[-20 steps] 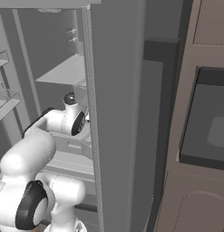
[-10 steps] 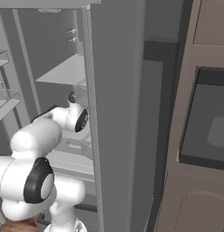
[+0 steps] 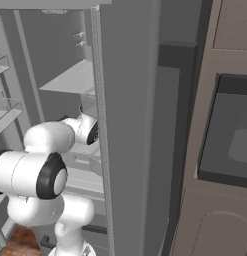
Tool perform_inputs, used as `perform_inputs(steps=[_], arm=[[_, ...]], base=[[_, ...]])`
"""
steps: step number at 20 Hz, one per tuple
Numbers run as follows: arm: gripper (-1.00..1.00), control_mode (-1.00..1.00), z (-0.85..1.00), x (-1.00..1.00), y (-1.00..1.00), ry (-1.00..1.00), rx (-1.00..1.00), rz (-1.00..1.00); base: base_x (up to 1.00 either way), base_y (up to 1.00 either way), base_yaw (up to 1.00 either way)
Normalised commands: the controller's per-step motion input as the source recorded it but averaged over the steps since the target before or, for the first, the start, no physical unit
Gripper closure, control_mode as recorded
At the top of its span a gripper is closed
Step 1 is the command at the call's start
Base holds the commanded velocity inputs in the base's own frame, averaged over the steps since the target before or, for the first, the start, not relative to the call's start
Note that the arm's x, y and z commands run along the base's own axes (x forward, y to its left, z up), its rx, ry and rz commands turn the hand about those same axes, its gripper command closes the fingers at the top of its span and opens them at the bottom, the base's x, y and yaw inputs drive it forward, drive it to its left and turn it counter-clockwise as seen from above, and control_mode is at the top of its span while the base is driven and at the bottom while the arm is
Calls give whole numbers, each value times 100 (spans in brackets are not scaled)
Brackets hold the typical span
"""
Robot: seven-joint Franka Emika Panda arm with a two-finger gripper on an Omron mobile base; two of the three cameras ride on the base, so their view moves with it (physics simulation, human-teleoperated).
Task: Take the cheese, steak, and onion from the fridge and place them on the plate on the dining counter to create an appetizer plate.
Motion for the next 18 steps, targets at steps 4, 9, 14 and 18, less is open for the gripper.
perform_inputs(steps=[4, 9, 14, 18], arm=[[-100, -100, -15, 42, -2, 0, 0, 0], [-100, -100, -13, 36, -1, 0, 0, 0], [-100, -100, -10, 32, -2, 0, 0, 0], [-100, -100, -11, 32, -3, 0, 0, 0]], base=[[0, 0, 0], [0, 0, 0], [0, 0, 0], [0, 0, 0]])
